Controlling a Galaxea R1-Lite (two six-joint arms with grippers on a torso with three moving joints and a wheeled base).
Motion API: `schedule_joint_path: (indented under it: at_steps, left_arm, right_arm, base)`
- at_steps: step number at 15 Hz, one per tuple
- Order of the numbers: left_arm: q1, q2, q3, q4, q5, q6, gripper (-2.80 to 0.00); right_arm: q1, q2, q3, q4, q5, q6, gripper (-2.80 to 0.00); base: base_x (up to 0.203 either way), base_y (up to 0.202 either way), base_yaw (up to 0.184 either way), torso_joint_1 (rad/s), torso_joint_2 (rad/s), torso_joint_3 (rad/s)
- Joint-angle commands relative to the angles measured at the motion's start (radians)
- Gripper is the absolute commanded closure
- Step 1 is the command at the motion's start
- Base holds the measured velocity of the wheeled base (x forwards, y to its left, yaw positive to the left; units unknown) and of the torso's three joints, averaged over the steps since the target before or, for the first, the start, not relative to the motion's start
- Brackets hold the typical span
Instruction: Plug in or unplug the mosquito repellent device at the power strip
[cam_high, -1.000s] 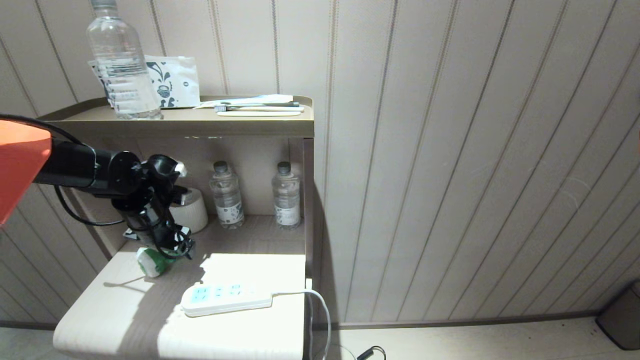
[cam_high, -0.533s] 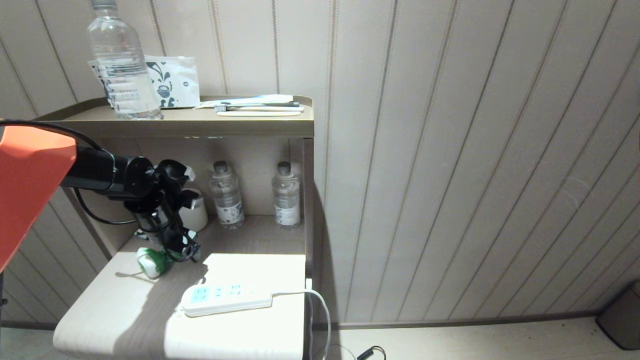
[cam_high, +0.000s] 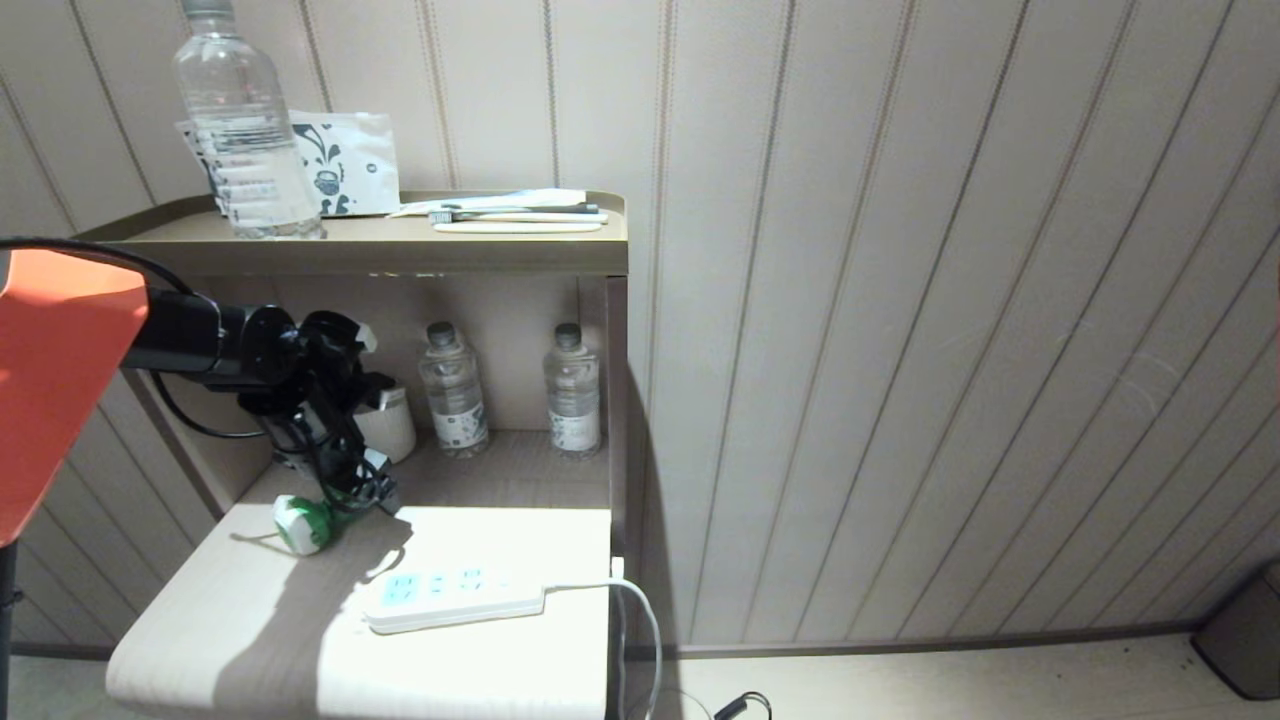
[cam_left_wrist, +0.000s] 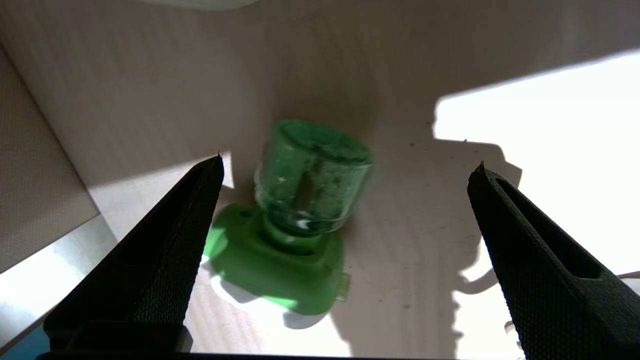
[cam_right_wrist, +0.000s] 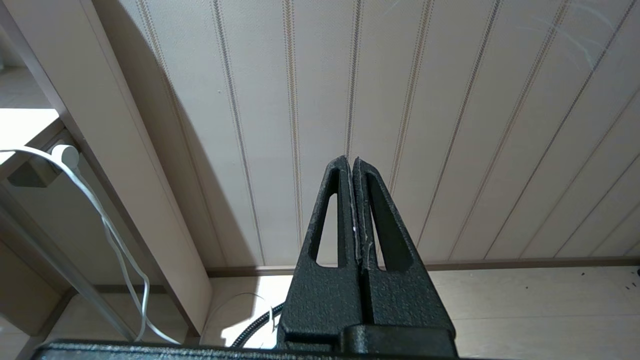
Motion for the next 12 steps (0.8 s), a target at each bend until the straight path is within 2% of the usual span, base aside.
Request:
schedule_joint_path:
  at_steps: [1, 3, 8, 12]
  left_arm:
    - [0.009, -0.011, 0.009, 0.004, -0.004, 0.010, -2.80]
    - [0.027, -0.014, 0.011, 0.011, -0.011, 0.041, -2.80]
    - [0.067, -0.016, 0.014, 0.024, -0.033, 0.076, -2.80]
    - [0.069, -0.006, 0.018, 0.016, -0.033, 0.079, -2.80]
  right_arm:
    - [0.001, 0.001, 0.000, 0.001, 0.000, 0.000, 0.00]
    - [0.001, 0.001, 0.000, 0.000, 0.000, 0.000, 0.00]
    - [0.001, 0.001, 0.000, -0.001, 0.000, 0.000, 0.00]
    - [0.001, 0.001, 0.000, 0.001, 0.000, 0.000, 0.00]
  base:
    - [0.000, 0.000, 0.000, 0.000, 0.00, 0.000]
    - [0.000, 0.000, 0.000, 0.000, 0.00, 0.000]
    - [0.000, 0.000, 0.000, 0.000, 0.00, 0.000]
    - [0.000, 0.000, 0.000, 0.000, 0.00, 0.000]
